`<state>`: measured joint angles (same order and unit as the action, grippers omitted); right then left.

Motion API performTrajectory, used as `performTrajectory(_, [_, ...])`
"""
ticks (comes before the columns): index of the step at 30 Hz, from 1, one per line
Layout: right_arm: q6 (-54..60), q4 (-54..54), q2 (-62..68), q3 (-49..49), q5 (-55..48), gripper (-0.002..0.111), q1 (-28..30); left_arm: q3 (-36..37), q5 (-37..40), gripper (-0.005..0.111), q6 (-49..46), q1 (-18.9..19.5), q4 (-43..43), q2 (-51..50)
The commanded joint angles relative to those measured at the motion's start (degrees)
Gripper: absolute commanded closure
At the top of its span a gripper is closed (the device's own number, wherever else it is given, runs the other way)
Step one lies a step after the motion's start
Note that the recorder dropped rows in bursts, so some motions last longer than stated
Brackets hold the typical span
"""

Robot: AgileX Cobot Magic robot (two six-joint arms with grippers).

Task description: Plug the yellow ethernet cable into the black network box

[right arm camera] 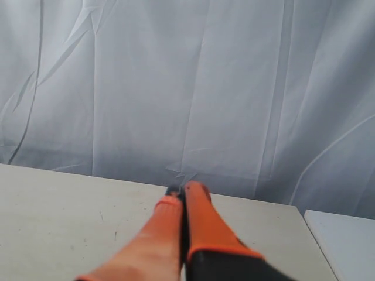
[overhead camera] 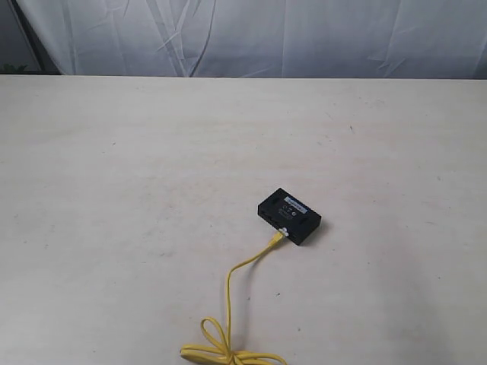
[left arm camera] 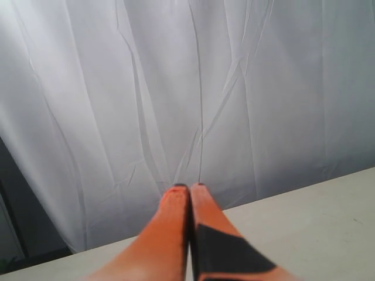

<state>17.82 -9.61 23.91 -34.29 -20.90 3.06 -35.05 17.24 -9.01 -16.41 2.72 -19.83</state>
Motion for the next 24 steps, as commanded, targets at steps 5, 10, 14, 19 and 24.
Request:
performTrajectory(5, [-0.1,0.0,-0.3,0.2,0.3,0.109,0.3,12.3,-2.8,0.106,6.1,5.7,-0.5,6.9])
performTrajectory(10, [-0.1,0.0,-0.3,0.2,0.3,0.109,0.3,20.5,-3.1,0.106,8.1,10.3,-0.5,12.4])
performTrajectory(14, [-0.1,0.0,-0.3,0.2,0.3,0.109,0.3,26.4,-3.1,0.106,10.1,14.9,-0.6,17.1])
performTrajectory(19, [-0.1,0.0,-0.3,0.2,0.3,0.109,0.3,32.7,-3.1,0.106,10.1,18.7,0.3,19.8])
performTrajectory(24, [-0.1,0.0,-0.3,0.2,0.4,0.109,0.3,35.0,-3.8,0.106,10.1,18.8,0.3,19.8])
